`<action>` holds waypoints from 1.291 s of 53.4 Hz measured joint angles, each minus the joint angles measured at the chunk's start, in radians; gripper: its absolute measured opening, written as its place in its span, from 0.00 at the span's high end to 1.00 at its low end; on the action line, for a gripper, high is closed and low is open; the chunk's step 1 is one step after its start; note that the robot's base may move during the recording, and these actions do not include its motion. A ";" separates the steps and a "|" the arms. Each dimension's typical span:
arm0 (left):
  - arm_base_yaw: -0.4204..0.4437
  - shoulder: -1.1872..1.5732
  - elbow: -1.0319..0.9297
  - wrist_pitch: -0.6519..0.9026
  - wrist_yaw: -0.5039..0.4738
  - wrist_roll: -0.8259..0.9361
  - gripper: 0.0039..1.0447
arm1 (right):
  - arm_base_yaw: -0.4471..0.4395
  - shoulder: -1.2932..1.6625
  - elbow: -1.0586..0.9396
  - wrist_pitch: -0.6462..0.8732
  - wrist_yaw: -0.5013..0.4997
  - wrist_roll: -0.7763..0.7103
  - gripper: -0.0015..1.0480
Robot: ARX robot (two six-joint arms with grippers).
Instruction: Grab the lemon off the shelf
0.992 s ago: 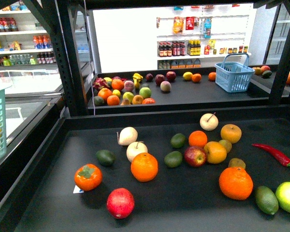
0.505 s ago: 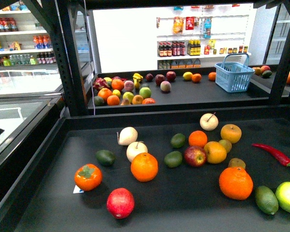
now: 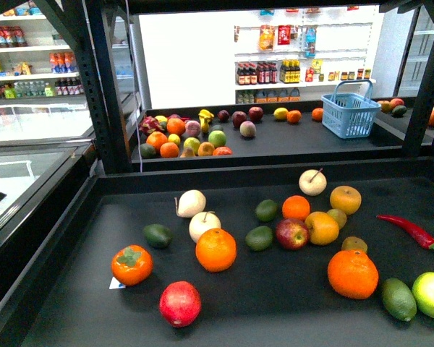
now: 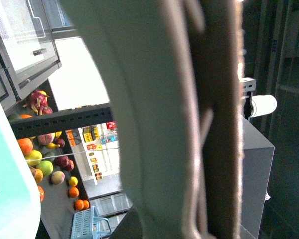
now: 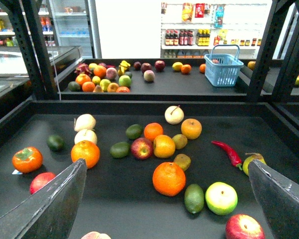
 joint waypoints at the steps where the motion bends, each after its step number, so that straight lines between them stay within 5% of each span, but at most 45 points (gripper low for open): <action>1: 0.000 0.001 0.000 0.001 0.000 0.002 0.89 | 0.000 0.000 0.000 0.000 0.000 0.000 0.07; 13: 0.024 -0.006 -0.020 -0.021 0.005 0.021 0.39 | 0.000 0.000 0.000 0.000 0.000 0.000 0.07; 24: 0.039 -0.097 -0.057 -0.129 0.023 0.077 0.06 | 0.000 0.000 0.000 0.000 0.000 0.000 0.07; 35: 0.023 -0.255 -0.105 -0.321 0.052 0.177 0.08 | 0.000 0.000 0.000 0.000 0.000 0.000 0.07; 50: -0.002 -0.511 -0.152 -0.852 0.055 0.506 0.08 | 0.000 0.000 0.000 0.000 0.000 0.000 0.07; 69: 0.024 -0.525 -0.163 -0.916 -0.007 0.623 0.08 | 0.000 0.000 0.000 0.000 0.000 0.000 0.07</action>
